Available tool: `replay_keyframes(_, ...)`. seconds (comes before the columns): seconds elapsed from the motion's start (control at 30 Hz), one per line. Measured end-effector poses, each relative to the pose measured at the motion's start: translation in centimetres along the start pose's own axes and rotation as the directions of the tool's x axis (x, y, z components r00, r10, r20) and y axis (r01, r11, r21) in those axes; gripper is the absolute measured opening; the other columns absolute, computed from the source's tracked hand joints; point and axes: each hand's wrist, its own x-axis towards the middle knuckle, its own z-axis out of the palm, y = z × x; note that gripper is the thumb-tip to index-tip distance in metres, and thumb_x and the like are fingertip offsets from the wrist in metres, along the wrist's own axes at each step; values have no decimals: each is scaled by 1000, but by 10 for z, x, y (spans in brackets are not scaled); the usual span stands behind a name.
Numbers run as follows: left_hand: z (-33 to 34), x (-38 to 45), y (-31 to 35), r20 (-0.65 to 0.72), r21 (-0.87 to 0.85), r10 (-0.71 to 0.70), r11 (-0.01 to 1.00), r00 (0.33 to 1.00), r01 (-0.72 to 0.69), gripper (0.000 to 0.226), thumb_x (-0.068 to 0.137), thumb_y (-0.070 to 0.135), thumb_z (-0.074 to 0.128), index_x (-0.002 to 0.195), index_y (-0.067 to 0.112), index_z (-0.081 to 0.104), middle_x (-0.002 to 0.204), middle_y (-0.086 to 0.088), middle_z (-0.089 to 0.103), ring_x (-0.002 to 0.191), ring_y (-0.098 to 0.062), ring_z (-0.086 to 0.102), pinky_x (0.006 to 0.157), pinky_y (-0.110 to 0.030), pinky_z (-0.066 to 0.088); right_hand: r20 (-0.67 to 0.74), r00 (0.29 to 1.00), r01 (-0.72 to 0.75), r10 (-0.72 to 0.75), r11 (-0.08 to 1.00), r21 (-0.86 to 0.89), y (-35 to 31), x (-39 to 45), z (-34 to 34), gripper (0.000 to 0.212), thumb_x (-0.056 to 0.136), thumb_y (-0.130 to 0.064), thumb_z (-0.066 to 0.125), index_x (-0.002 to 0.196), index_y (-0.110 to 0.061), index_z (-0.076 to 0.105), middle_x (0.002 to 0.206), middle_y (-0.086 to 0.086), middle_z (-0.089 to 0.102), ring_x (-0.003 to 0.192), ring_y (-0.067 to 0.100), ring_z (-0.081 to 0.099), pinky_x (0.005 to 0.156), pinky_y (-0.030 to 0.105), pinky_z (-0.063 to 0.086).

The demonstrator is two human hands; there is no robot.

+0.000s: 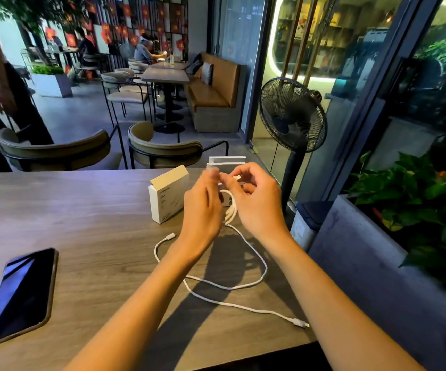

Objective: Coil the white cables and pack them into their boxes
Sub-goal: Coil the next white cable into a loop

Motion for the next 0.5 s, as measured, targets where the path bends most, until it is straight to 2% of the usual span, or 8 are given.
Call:
replay_keyframes(0.07, -5, -4, -4, 145, -45, 47, 998, 988, -41, 21, 110, 32, 33, 115, 17, 46, 74, -9, 65, 56, -21, 60, 51, -37, 51, -3, 998, -67, 67, 996, 55, 4, 2, -6, 21, 90, -34, 76, 96, -15, 68, 86, 0, 74, 80, 13, 74, 70, 25, 61)
replay_keyframes(0.13, -8, -8, -6, 231, -37, 95, 995, 968, -89, 16, 109, 31, 38, 123, 24, 40, 79, -7, 69, 64, -20, 66, 59, -38, 56, 5, 989, -150, 151, 980, 129, 6, 2, -10, 27, 89, -39, 77, 96, -14, 70, 84, 3, 77, 78, 17, 76, 70, 31, 63)
replay_keyframes(0.17, -9, -10, -7, 250, -10, 124, 992, 960, -125, 19, 108, 31, 40, 126, 25, 39, 80, -3, 69, 67, -17, 68, 61, -32, 56, 16, 980, -196, 196, 967, 163, 7, 1, -11, 29, 88, -40, 77, 97, -13, 70, 83, 4, 78, 76, 18, 76, 67, 32, 62)
replay_keyframes(0.23, -9, -12, -7, 257, 17, 172, 983, 951, -182, 24, 106, 30, 45, 129, 25, 39, 86, 6, 68, 74, -6, 69, 64, -17, 53, 56, 946, -323, 319, 917, 236, 6, -1, -13, 33, 88, -40, 77, 101, -11, 69, 80, 4, 79, 68, 15, 76, 59, 25, 59)
replay_keyframes(0.33, -10, -13, -8, 224, 27, 231, 970, 947, -243, 23, 103, 32, 49, 124, 25, 42, 95, 17, 61, 81, 3, 65, 69, -9, 47, 191, 847, -531, 496, 784, 320, 6, -4, -15, 43, 86, -44, 77, 110, -9, 68, 77, 1, 77, 64, 12, 73, 55, 22, 56)
replay_keyframes(0.4, -10, -12, -10, 199, 44, 255, 962, 946, -269, 22, 100, 34, 53, 119, 26, 44, 101, 22, 57, 88, 4, 63, 74, -8, 47, 289, 777, -629, 559, 710, 317, 7, -6, -13, 48, 86, -48, 75, 115, -10, 68, 84, 3, 77, 75, 17, 73, 67, 29, 60)
replay_keyframes(0.5, -10, -9, -14, 159, 76, 266, 957, 951, -281, 21, 98, 35, 60, 114, 29, 49, 104, 24, 55, 92, 0, 63, 77, -10, 49, 343, 714, -699, 610, 656, 286, 12, -11, -9, 63, 78, -58, 75, 117, -9, 70, 108, 16, 77, 107, 32, 72, 98, 44, 59)
